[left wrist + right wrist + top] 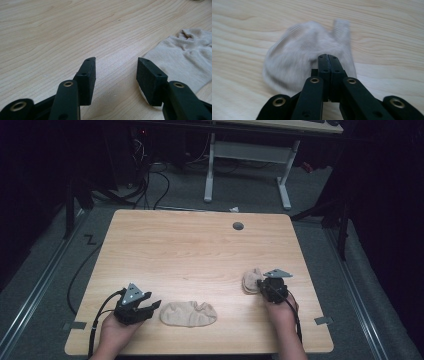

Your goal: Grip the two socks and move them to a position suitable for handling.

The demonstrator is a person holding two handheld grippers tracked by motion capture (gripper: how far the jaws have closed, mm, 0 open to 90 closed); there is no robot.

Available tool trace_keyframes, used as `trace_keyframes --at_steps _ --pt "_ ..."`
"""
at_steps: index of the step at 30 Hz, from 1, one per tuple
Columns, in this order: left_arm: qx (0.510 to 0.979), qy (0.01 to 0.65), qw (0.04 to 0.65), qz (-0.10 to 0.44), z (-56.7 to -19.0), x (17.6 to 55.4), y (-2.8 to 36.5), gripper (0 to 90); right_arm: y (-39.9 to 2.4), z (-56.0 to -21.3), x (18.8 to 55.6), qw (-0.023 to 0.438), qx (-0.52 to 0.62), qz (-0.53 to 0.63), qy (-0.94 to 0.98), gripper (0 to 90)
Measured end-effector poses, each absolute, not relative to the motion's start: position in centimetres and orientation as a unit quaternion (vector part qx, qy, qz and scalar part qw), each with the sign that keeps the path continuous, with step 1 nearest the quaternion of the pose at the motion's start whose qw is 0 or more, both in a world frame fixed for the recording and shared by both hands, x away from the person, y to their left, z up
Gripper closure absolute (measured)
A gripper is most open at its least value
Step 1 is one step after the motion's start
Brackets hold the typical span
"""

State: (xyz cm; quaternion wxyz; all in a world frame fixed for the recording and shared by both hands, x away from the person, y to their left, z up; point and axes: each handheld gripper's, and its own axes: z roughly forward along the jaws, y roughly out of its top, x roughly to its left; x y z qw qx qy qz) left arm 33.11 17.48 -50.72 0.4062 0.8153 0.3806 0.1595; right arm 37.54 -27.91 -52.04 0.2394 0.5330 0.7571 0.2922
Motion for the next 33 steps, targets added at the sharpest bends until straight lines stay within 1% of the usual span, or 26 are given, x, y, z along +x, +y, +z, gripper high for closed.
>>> trace_keyframes --at_steps 3,7,11,16,18,22,23,24,25,27,29,30,32,33 --pt "0.816 0.38 0.406 0.157 -50.7 33.1 17.4 50.5 -25.7 -52.1 36.9 0.233 0.503 0.295 0.778 89.7" --pt "0.818 0.377 0.406 0.157 -50.7 33.0 17.3 50.5 -22.3 -52.1 36.2 0.215 0.462 0.306 0.804 89.7" --pt "0.821 0.371 0.404 0.158 -50.7 32.9 17.3 50.5 -19.8 -52.2 35.7 0.199 0.42 0.317 0.827 89.9" --pt "0.82 0.371 0.406 0.158 -50.6 32.9 17.3 50.5 -19.1 -52.2 35.4 0.185 0.386 0.326 0.843 89.7" --pt "0.82 0.37 0.406 0.159 -50.6 32.9 17.4 50.5 -19.3 -51.7 35.1 0.204 0.391 0.329 0.835 88.7" --pt "0.82 0.372 0.405 0.159 -50.7 33.0 17.3 50.5 -18.7 -50.1 34.6 0.214 0.407 0.375 0.805 79.6" --pt "0.82 0.372 0.405 0.159 -50.7 33.0 17.3 50.5 -18.4 -50.0 34.6 0.217 0.405 0.379 0.803 75.4" --pt "0.823 0.369 0.402 0.159 -50.7 33.0 17.1 50.5 -17.7 -50.0 34.8 0.214 0.407 0.386 0.8 68.0" --pt "0.824 0.367 0.401 0.159 -50.7 33.0 17.0 50.5 -17.1 -50.1 35.0 0.217 0.41 0.385 0.798 64.5" --pt "0.826 0.364 0.4 0.161 -50.7 32.9 16.9 50.5 -16.1 -50.4 35.5 0.227 0.406 0.37 0.804 61.6" --pt "0.827 0.361 0.399 0.161 -50.7 32.9 16.9 50.5 -15.3 -51.0 36.0 0.238 0.41 0.346 0.809 61.6" --pt "0.828 0.361 0.399 0.161 -50.7 32.9 16.9 50.5 -15.1 -51.3 36.3 0.232 0.411 0.335 0.816 62.3" --pt "0.827 0.363 0.4 0.159 -50.7 32.9 17.0 50.5 -15.0 -51.6 36.5 0.225 0.413 0.326 0.82 71.0" --pt "0.826 0.363 0.4 0.158 -50.7 32.9 17.1 50.5 -15.0 -51.6 36.6 0.227 0.411 0.321 0.822 77.7"
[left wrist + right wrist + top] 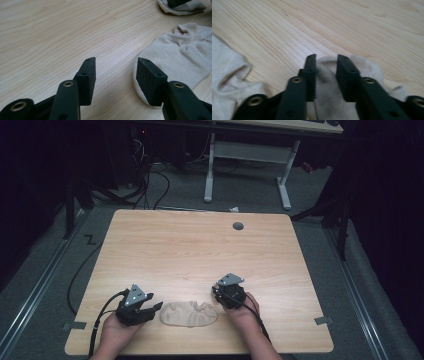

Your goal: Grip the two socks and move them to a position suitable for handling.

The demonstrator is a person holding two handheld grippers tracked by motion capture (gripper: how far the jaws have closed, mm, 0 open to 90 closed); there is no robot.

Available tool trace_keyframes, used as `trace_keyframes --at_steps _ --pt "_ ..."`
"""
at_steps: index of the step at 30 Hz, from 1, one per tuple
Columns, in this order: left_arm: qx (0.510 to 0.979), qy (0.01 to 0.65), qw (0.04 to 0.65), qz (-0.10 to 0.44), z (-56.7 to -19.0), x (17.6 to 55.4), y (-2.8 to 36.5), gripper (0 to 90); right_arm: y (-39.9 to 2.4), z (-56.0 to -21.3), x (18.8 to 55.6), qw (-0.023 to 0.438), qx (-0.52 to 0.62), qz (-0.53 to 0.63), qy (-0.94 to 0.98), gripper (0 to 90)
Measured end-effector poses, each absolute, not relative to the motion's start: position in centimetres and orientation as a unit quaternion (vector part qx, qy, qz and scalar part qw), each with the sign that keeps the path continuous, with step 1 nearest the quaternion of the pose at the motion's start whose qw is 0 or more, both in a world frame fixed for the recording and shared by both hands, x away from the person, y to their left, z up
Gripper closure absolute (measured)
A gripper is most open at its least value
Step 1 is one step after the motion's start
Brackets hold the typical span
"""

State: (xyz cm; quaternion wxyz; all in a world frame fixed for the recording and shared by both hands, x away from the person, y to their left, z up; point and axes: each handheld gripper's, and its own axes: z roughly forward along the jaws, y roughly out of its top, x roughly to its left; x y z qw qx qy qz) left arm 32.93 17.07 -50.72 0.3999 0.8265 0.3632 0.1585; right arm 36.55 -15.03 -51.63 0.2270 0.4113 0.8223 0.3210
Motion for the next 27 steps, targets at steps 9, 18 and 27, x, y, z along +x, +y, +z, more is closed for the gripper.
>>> trace_keyframes --at_steps 9,18,27 --pt "0.826 0.363 0.401 0.16 -50.6 32.9 17.1 50.5 -17.0 -49.9 35.6 0.237 0.414 0.37 0.797 86.0" --pt "0.824 0.362 0.406 0.16 -50.5 33.1 16.9 50.5 -20.0 -49.0 34.4 0.245 0.429 0.397 0.773 85.4" --pt "0.823 0.356 0.412 0.163 -50.1 34.1 15.8 50.5 -22.9 -49.1 32.9 0.255 0.453 0.395 0.757 84.9"
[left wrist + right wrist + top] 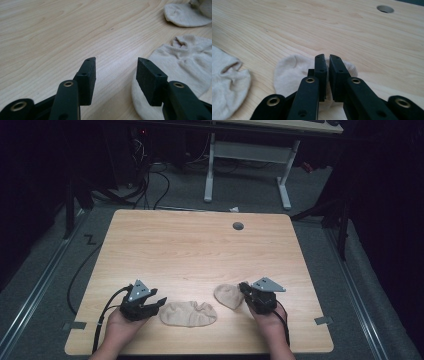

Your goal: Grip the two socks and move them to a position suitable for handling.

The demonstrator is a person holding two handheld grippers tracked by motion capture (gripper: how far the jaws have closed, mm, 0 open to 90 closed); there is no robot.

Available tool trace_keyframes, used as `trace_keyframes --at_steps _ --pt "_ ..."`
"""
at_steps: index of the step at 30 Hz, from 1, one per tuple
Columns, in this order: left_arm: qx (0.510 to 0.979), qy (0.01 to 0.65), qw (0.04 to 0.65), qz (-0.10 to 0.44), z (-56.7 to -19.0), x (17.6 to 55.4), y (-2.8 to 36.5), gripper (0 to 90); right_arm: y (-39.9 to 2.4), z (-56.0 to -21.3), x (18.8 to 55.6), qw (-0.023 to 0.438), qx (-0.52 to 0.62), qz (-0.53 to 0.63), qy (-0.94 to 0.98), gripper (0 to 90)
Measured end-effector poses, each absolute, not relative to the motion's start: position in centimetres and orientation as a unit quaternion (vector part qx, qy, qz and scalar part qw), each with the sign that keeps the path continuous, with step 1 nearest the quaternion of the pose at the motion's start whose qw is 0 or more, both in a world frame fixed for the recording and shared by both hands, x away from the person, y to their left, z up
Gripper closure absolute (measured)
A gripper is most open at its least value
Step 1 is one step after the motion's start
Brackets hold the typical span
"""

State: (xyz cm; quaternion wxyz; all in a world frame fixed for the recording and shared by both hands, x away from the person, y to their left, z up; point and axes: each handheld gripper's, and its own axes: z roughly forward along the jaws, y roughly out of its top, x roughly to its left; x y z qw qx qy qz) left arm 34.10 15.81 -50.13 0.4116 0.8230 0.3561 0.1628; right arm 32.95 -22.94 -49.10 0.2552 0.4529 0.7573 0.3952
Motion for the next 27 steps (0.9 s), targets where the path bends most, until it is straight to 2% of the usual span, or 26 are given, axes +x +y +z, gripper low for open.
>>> trace_keyframes --at_steps 12,16,19,21,25,27 --pt "0.825 0.35 0.415 0.154 -50.0 35.9 13.6 50.6 -27.8 -50.1 29.9 0.264 0.51 0.363 0.734 80.1" --pt "0.827 0.345 0.417 0.153 -50.1 36.1 13.1 50.6 -28.1 -49.7 29.2 0.274 0.515 0.364 0.726 78.7" --pt "0.827 0.344 0.418 0.151 -50.1 36.1 13.0 50.6 -27.7 -49.9 29.2 0.265 0.512 0.357 0.735 78.8" --pt "0.827 0.345 0.417 0.153 -50.0 36.0 13.1 50.6 -27.4 -50.4 29.5 0.256 0.513 0.342 0.744 80.4" --pt "0.828 0.345 0.414 0.155 -49.9 35.9 13.4 50.6 -27.2 -51.3 30.3 0.231 0.522 0.315 0.759 89.8" --pt "0.827 0.348 0.414 0.156 -50.0 35.8 13.6 50.5 -27.0 -51.8 30.8 0.22 0.522 0.307 0.764 89.9"
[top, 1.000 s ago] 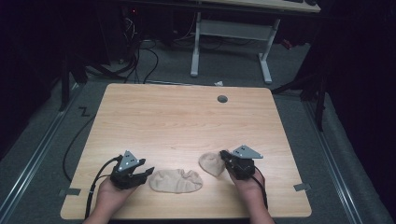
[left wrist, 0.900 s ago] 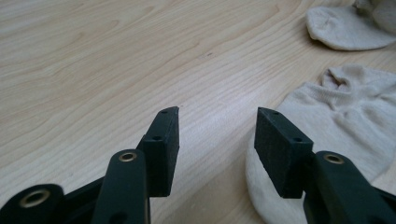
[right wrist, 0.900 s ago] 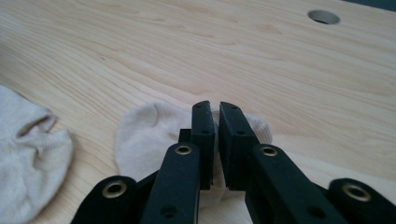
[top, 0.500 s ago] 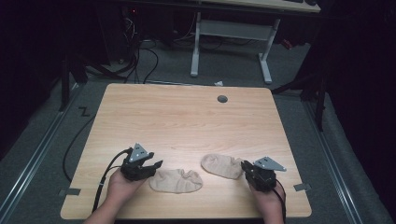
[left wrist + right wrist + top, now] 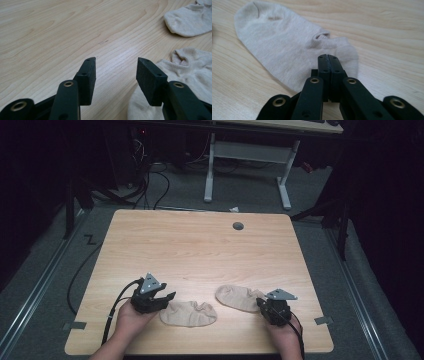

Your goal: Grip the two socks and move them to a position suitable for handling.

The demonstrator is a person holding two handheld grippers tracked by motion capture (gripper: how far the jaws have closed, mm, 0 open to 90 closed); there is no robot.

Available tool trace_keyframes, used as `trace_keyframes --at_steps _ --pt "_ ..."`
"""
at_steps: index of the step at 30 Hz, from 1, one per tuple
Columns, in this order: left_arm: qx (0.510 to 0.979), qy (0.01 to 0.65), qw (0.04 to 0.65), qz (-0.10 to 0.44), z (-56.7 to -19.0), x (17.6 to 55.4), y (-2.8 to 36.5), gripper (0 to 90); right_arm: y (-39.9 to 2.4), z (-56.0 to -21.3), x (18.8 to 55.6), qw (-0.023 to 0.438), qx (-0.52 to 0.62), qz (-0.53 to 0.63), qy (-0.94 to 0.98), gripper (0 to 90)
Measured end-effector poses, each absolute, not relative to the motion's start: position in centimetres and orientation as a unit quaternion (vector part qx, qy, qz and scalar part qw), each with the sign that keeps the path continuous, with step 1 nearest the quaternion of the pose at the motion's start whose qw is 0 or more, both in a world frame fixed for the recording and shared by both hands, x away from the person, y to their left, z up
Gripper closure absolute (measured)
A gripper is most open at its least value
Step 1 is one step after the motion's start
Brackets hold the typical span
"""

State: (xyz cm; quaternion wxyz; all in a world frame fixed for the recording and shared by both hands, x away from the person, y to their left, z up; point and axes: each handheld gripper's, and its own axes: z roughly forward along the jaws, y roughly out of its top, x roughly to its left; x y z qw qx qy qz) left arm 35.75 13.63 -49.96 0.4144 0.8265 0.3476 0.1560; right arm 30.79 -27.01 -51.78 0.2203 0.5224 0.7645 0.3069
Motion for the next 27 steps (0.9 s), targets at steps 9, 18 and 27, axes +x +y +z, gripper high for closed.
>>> trace_keyframes --at_steps 9,18,27 --pt "0.821 0.362 0.412 0.161 -50.0 35.1 15.1 50.6 -24.3 -52.3 32.7 0.208 0.491 0.31 0.787 89.9" --pt "0.812 0.385 0.406 0.166 -50.3 34.1 17.4 50.6 -20.7 -52.4 34.8 0.199 0.459 0.318 0.805 89.9" --pt "0.809 0.398 0.398 0.173 -50.5 33.3 18.4 50.6 -17.3 -52.5 36.3 0.187 0.433 0.33 0.818 89.8"
